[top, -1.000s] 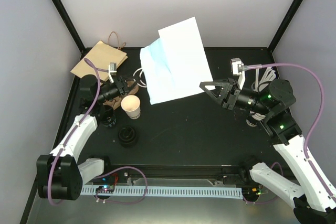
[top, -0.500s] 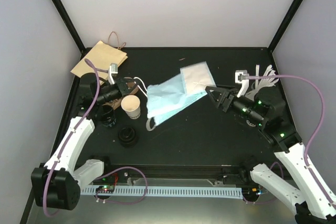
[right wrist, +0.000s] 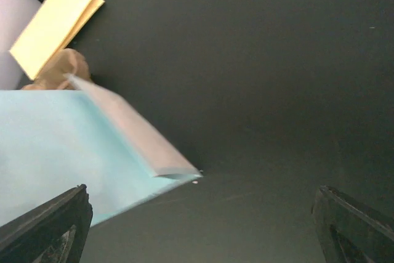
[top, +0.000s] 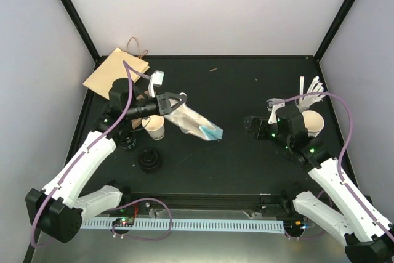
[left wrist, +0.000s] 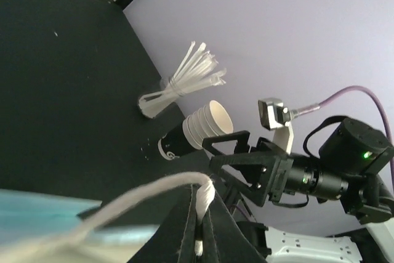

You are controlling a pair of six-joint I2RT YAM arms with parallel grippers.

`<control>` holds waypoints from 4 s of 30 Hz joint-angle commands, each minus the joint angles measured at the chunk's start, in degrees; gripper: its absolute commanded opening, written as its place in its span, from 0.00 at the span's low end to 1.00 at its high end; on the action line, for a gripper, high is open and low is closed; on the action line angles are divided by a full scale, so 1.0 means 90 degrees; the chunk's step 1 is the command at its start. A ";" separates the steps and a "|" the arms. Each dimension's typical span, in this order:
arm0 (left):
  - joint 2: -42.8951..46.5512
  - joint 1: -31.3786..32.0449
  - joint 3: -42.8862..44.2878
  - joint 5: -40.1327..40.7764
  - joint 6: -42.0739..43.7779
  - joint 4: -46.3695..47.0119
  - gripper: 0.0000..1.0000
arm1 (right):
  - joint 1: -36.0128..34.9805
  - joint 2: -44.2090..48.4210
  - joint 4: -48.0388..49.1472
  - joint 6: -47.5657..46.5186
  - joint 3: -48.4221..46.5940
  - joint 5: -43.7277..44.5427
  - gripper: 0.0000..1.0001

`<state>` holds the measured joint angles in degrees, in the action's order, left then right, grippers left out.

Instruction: Pack the takeout coffee

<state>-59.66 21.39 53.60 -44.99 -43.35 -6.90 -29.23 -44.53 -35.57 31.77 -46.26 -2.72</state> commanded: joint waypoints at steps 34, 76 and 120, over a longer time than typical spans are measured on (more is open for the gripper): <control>-0.0455 0.0489 0.1843 -0.1416 0.0929 -0.0670 0.01 | -0.0473 -0.1968 0.1271 -0.0902 -0.0112 -0.2582 0.76; -0.0094 -0.0257 0.0825 -0.0551 0.2383 -0.3175 0.02 | -0.1322 0.0228 0.1276 0.1057 0.2415 0.0557 0.03; -0.0051 -0.0077 0.1192 -0.1274 0.3580 -0.4728 0.01 | -0.2417 -0.3268 0.1408 -0.0662 0.0232 -0.1173 0.33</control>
<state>-60.73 20.34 61.84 -57.43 -12.43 -47.75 -50.57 -74.85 -24.53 24.23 -44.56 -16.64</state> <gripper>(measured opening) 0.018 0.342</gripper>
